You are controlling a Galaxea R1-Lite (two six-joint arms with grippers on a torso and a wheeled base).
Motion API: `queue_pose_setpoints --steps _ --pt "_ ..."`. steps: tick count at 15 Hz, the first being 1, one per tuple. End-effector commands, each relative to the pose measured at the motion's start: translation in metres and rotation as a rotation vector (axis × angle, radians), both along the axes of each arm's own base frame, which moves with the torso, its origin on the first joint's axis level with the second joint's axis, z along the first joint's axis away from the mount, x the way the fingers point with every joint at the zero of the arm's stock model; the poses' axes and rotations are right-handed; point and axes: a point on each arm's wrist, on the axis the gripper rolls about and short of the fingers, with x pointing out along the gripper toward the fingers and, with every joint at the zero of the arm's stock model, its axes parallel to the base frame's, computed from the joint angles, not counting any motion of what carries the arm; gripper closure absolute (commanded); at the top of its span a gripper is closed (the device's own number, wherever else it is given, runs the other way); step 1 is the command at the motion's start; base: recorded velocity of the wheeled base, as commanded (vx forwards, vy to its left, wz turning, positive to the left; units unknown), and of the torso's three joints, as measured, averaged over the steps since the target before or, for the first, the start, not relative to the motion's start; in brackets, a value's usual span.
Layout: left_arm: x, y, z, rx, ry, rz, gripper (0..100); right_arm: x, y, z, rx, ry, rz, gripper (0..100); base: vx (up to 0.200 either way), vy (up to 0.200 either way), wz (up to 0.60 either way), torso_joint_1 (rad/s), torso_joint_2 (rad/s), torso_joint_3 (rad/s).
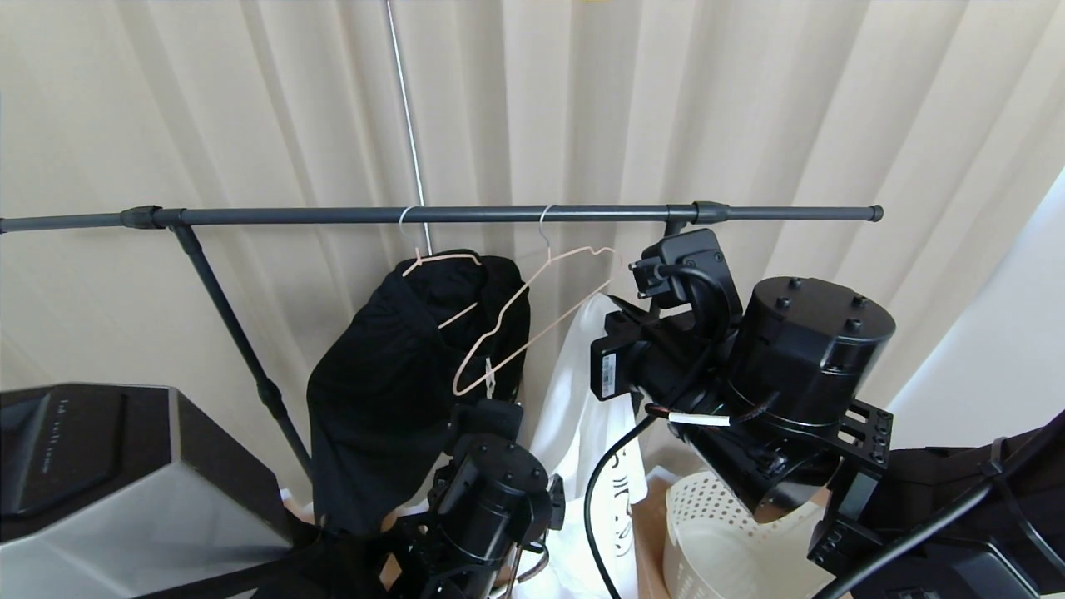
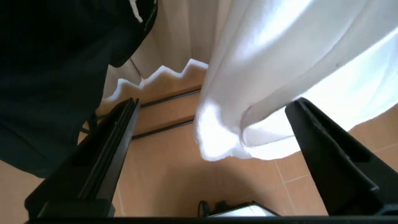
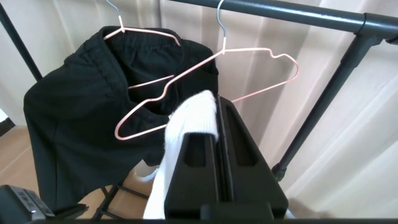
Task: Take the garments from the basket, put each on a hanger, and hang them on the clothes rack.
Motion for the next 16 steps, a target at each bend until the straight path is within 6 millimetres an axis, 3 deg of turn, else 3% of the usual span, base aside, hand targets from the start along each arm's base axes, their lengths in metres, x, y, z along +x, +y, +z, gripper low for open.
queue_pose_setpoints --steps 1,5,6,9,11,13,14,16 --pt "0.002 -0.001 -0.01 0.024 0.017 0.007 0 0.0 -0.001 0.001 0.003 -0.003 -0.003 100 0.0 0.0 0.0 0.0 0.0 0.0" --pt "-0.003 0.013 -0.025 0.079 0.066 0.027 0 0.011 -0.019 0.013 0.023 -0.025 -0.058 100 0.0 0.0 0.0 0.0 0.0 0.0" --pt "-0.005 0.016 -0.021 0.072 0.058 0.03 100 0.016 -0.024 0.014 0.022 -0.028 -0.079 100 0.0 0.0 0.0 0.0 0.0 0.0" --pt "-0.01 0.025 0.012 0.011 -0.004 0.032 100 0.024 -0.037 0.013 -0.027 -0.043 -0.125 100 0.0 0.0 0.0 0.0 0.0 0.0" --pt "-0.003 0.038 0.032 -0.002 -0.057 0.057 100 0.025 -0.042 0.012 -0.064 -0.044 -0.142 100 0.0 0.0 0.0 0.0 0.0 0.0" --pt "0.004 0.048 0.051 -0.012 -0.112 0.077 100 0.021 -0.046 0.006 -0.127 -0.035 -0.141 100 0.0 0.0 0.0 0.0 0.0 0.0" --pt "0.01 0.052 0.07 -0.018 -0.169 0.085 100 0.017 -0.049 0.002 -0.193 -0.014 -0.139 100 0.0 0.0 0.0 0.0 0.0 0.0" --pt "0.013 0.057 0.093 -0.029 -0.217 0.092 100 0.007 -0.052 0.007 -0.251 0.04 -0.122 100 0.0 0.0 0.0 0.0 0.0 0.0"
